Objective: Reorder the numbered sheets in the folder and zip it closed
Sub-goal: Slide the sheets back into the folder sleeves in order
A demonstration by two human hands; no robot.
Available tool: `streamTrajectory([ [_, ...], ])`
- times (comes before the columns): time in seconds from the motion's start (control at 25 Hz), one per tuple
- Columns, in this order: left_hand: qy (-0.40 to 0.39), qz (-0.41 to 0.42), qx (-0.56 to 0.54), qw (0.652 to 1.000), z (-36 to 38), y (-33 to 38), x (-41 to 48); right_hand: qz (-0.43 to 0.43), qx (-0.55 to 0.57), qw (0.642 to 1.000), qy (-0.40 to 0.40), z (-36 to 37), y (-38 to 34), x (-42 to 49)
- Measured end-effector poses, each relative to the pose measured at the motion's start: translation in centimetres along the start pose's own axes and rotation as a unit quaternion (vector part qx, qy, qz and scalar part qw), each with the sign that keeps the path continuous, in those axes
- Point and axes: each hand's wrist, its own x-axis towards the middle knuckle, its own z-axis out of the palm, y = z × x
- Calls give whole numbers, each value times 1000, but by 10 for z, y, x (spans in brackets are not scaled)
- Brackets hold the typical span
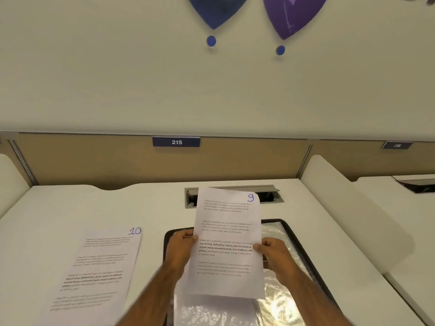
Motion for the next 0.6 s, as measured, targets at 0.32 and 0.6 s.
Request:
streamTrajectory([
  [0.32, 71, 1, 3, 997, 97, 8, -24, 20, -30, 997, -67, -98, -9, 24],
  [0.6, 49, 28, 30, 998, 122, 13, -34, -9, -28, 998, -48, -130, -17, 22],
])
